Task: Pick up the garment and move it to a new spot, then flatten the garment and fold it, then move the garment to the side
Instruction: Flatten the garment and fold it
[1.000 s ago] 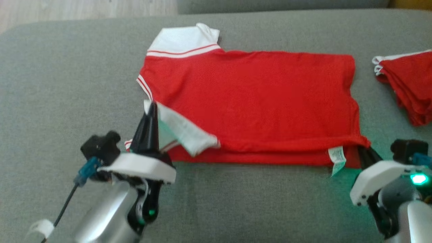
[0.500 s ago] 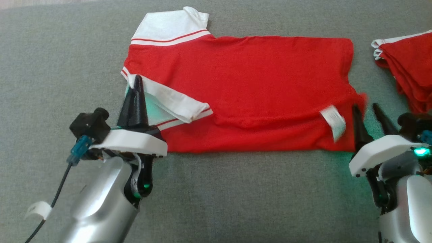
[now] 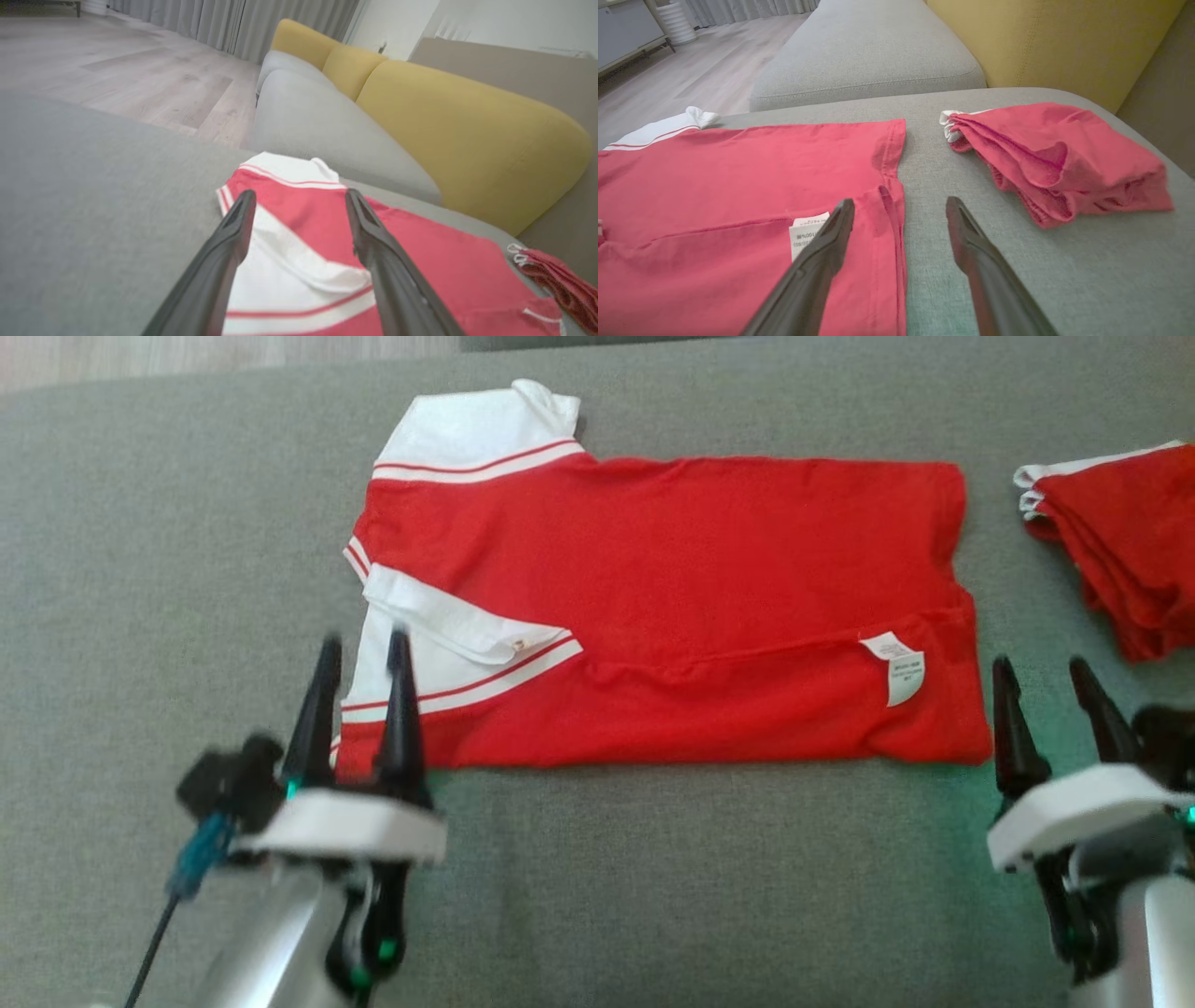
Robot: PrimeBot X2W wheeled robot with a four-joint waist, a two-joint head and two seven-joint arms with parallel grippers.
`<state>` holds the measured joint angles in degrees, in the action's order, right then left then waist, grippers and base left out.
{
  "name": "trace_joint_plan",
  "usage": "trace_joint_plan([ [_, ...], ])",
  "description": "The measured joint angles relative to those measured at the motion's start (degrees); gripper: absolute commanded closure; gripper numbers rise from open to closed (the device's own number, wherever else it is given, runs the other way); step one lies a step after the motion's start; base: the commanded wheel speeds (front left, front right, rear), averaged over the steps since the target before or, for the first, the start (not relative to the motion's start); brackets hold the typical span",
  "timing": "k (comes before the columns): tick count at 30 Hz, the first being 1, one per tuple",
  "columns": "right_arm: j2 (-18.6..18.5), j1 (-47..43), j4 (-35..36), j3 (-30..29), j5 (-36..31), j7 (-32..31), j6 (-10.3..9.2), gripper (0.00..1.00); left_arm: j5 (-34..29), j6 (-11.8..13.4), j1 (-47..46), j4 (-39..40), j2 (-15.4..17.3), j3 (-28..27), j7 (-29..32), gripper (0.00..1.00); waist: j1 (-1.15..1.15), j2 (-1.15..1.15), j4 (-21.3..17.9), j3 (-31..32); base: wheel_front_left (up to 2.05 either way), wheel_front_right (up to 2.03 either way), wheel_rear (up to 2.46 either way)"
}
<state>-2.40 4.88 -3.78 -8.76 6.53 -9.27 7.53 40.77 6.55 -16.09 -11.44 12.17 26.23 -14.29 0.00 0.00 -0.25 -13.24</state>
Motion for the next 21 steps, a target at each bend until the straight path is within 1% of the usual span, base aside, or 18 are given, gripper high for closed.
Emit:
trace_joint_plan([
  [2, 0.0, -1.72, 0.78, -0.22, 0.01, 0.2, 0.0, 0.0, 0.87, 0.79, 3.36, 0.58, 1.11, -0.32, 1.54, 0.0, -0.01, 0.0, -0.17, 0.68, 0.0, 0.0, 0.0],
  [4, 0.0, -3.11, 1.47, -0.36, 0.02, 0.19, 0.0, 0.0, 2.87, 2.57, 6.36, 0.57, 1.97, -1.29, 3.72, 0.0, -0.01, 0.0, -0.38, 1.22, 0.0, 0.0, 0.0],
  [6, 0.02, -4.0, 2.09, -0.35, 0.03, 0.18, 0.0, 0.0, 4.66, 3.77, 9.06, 0.48, 2.86, -2.22, 6.28, 0.0, -0.01, 0.0, -0.7, 1.54, 0.0, 0.0, 0.0],
  [9, 0.02, -4.46, 2.75, -0.33, 0.24, 0.09, 0.0, 0.0, 7.16, 4.81, 11.68, 0.54, 3.61, -2.83, 9.39, 0.0, -0.01, 0.0, -1.17, 1.65, 0.0, 0.0, 0.0],
  [12, 0.02, -4.44, 3.15, -0.21, 0.53, -0.27, 0.0, 0.0, 9.13, 5.08, 12.2, 0.85, 3.59, -3.28, 11.81, 0.0, -0.01, 0.0, -1.49, 1.38, 0.0, 0.0, 0.0],
  [17, 0.02, -4.35, 2.8, 0.99, 0.53, -1.1, 0.0, 0.0, 11.79, 4.97, 11.68, 0.74, 3.36, -4.03, 13.59, 0.0, 0.0, 0.0, -1.91, 0.41, 0.0, 0.0, 0.0],
  [21, 0.02, -4.21, 1.36, 1.53, 0.53, -1.11, 0.0, 0.0, 12.72, 3.94, 10.92, -0.01, 3.1, -4.05, 14.26, 0.0, 0.0, 0.0, -2.31, -0.36, 0.0, 0.0, 0.0],
])
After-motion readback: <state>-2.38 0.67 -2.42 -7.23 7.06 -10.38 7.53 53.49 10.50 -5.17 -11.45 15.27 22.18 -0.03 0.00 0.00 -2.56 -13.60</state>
